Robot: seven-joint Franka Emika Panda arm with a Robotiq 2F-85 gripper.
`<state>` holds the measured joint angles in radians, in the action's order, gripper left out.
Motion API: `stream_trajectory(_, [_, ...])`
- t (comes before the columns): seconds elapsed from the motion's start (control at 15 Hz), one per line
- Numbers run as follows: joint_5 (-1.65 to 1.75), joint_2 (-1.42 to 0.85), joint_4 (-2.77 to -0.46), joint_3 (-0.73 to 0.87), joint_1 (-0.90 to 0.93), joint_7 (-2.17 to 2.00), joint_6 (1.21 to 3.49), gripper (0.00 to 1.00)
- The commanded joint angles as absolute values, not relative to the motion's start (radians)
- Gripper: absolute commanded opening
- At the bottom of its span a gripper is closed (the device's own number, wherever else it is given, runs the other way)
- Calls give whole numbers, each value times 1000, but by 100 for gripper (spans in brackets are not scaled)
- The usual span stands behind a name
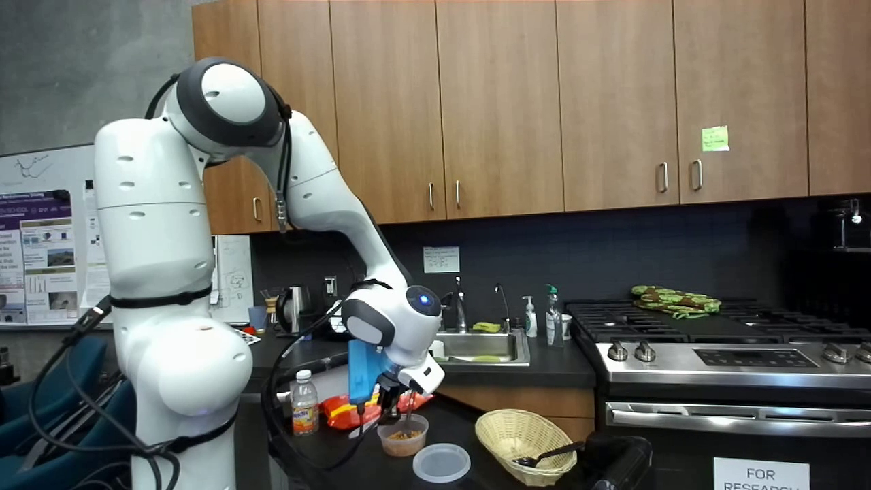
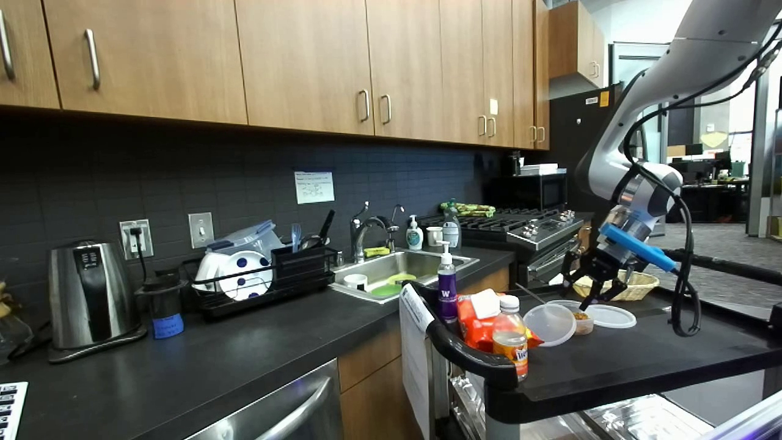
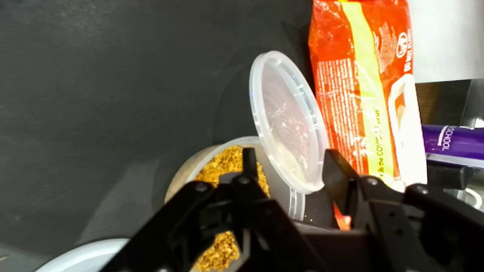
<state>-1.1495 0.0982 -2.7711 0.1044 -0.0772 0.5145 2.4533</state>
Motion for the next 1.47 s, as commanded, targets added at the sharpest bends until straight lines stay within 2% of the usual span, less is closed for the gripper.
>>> stream_trajectory(0.0, [-1180, 114, -2781, 87, -61, 537, 2451, 82])
stream_trajectory(0.13, [-1182, 115, -2781, 81, -53, 543, 2449, 96])
stream_trajectory(0.2, [-1183, 114, -2781, 78, -50, 548, 2448, 99])
stream_trajectory(1.4, [-1213, -6, -2672, 62, -39, 646, 2447, 100])
